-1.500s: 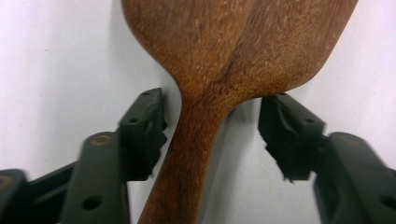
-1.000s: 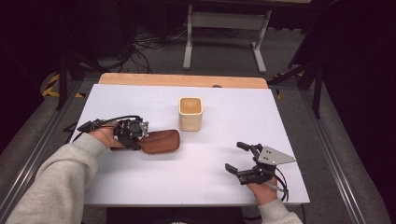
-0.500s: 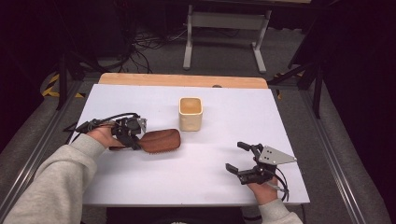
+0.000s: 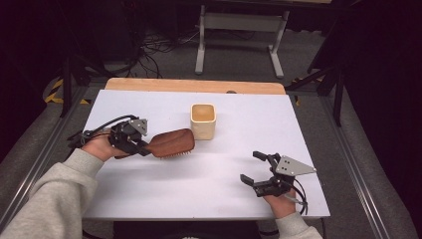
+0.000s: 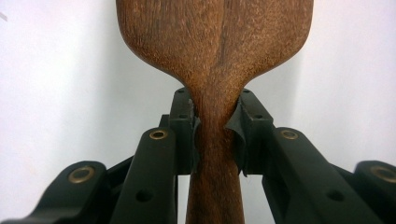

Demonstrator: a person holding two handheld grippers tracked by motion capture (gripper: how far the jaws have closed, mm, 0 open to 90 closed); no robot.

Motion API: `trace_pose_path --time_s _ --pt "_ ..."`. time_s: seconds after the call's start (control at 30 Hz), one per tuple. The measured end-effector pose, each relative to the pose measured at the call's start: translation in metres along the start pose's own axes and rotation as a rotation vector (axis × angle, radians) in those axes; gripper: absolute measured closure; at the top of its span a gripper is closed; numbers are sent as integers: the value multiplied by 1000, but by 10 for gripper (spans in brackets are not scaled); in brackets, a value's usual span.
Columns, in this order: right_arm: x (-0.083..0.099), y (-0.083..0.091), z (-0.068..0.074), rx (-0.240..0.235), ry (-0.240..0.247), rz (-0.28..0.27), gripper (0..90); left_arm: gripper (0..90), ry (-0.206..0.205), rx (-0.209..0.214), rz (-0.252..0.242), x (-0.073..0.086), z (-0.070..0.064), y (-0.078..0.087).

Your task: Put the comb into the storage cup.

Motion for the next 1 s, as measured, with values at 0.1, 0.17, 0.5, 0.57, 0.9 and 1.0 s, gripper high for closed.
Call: trace_pose_path --time_s 0.1,0.17,0.5,0.57,0.9,1.0 --pt "0 0 0 -3 0 -1 98 731 -2 -43 -73 -3 -7 8" --pt "-1 -1 1 -7 3 -2 99 730 5 -66 -125 -5 -12 13" --pt "-6 -4 3 -13 8 -2 101 730 16 -152 -298 -13 -34 24" --pt "-7 -5 4 -15 8 0 101 730 26 -182 -360 -16 -42 24" --pt "-13 -10 7 -26 16 6 103 730 41 -220 -541 -27 -68 3" --pt "-14 -11 8 -29 19 7 104 730 47 -221 -584 -30 -72 -3"
Point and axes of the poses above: each handheld gripper's, and its own axes: y roughly backward along the jaws, x roughly out of its underside, z roughly to its left, the point moved 3 cm from there along -y, roughly forward along the jaws, and after that the axes turned 10 degrees about -y, right-handed, at the moved point
